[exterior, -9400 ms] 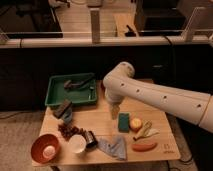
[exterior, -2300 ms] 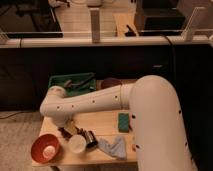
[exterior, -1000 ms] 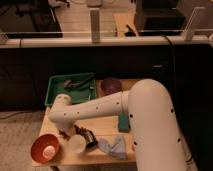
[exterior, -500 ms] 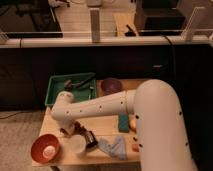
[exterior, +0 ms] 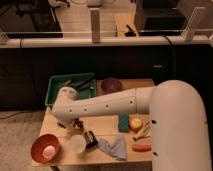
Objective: Place grapes in paper cup
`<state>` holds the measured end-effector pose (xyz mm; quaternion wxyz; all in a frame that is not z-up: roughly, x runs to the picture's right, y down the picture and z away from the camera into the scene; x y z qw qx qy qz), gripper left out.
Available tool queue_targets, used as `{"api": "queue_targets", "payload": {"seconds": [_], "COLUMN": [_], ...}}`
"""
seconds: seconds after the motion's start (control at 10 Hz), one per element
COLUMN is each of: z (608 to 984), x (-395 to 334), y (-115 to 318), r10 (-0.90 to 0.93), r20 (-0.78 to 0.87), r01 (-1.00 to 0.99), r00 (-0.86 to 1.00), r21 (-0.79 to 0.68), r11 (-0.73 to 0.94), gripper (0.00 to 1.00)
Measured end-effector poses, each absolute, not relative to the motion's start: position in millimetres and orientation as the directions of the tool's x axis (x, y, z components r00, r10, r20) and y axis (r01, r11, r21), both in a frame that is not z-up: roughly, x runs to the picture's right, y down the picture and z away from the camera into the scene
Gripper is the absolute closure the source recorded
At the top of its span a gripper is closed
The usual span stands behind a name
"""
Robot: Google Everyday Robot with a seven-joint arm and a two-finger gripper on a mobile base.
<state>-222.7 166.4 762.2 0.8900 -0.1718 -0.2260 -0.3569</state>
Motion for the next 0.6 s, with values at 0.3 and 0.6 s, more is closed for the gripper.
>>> {"api": "queue_targets", "payload": {"seconds": [0.3, 0.6], "z": [742.2, 713.1], "x": [-216.6, -212.4], "y": [154.6, 139.8], "r10": [-0.472, -0.324], "r20": [0.566, 0.659], "r01": [0.644, 0.547], "r00": [0.675, 0.678], "r21": [-0.141, -0.159], "r11": [0.752, 0.822], "gripper": [1.00, 1.00]}}
